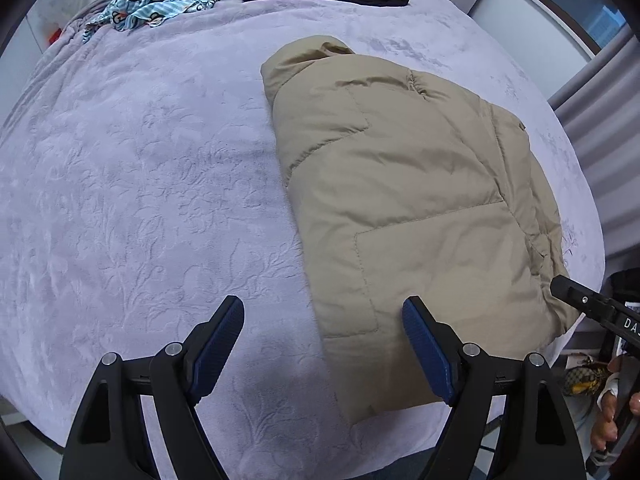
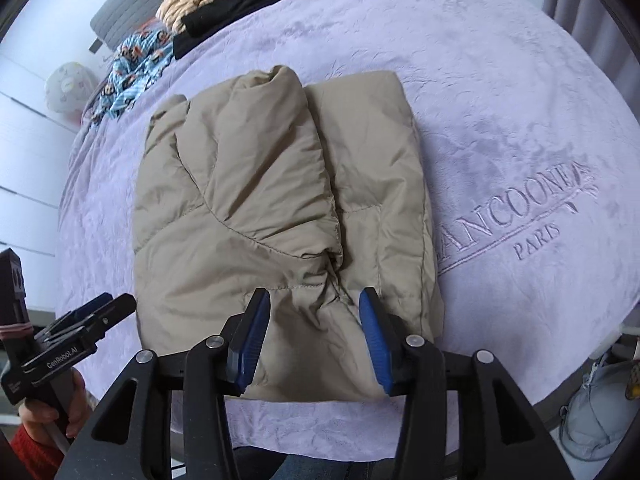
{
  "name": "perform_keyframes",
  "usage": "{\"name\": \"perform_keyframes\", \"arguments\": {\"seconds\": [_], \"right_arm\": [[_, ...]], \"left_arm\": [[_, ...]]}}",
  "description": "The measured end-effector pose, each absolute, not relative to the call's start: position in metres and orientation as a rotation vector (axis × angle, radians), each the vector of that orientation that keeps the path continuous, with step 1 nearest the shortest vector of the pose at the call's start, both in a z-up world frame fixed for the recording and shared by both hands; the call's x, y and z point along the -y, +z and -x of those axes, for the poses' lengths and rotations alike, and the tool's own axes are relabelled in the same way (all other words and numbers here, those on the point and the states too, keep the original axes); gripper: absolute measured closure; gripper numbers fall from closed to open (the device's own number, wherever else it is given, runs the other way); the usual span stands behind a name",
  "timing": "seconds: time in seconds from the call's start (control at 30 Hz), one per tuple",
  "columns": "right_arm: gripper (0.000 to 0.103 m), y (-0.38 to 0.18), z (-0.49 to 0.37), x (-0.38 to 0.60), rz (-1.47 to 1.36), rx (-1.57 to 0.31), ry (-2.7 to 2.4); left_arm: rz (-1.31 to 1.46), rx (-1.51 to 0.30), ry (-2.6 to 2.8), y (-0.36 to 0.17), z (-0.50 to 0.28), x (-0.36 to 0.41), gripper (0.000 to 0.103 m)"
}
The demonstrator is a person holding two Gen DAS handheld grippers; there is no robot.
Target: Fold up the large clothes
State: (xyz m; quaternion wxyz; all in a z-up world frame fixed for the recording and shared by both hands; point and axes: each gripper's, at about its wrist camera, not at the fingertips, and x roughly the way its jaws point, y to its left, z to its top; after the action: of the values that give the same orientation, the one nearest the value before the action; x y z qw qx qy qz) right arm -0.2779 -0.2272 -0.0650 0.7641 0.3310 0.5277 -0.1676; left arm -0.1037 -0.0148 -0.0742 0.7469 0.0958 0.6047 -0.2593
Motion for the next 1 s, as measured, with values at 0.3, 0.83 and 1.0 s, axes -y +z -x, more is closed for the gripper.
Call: {"name": "perform_keyframes", "arguments": {"seconds": [0.3, 0.83, 1.0], "right_arm": [[0.042, -0.056, 0.275, 0.21, -0.719, -1.136, -0.408], [0.021, -0.059, 0.23, 0.282, -0.702, -1.188, -0.281], [0.011, -0.08, 0.228, 0.315, -0.771, -1.205, -0.219]], "left_arm": [[-0.21, -1.299, -0.56, -0.066, 0.097, -0.004, 0.0], [-0.145, -1.366, -0.45, -0.074, 0.062, 0.034, 0.0], [-0.143, -1.403, -0.426, -0.087, 0.053, 0.049, 0.0]]}}
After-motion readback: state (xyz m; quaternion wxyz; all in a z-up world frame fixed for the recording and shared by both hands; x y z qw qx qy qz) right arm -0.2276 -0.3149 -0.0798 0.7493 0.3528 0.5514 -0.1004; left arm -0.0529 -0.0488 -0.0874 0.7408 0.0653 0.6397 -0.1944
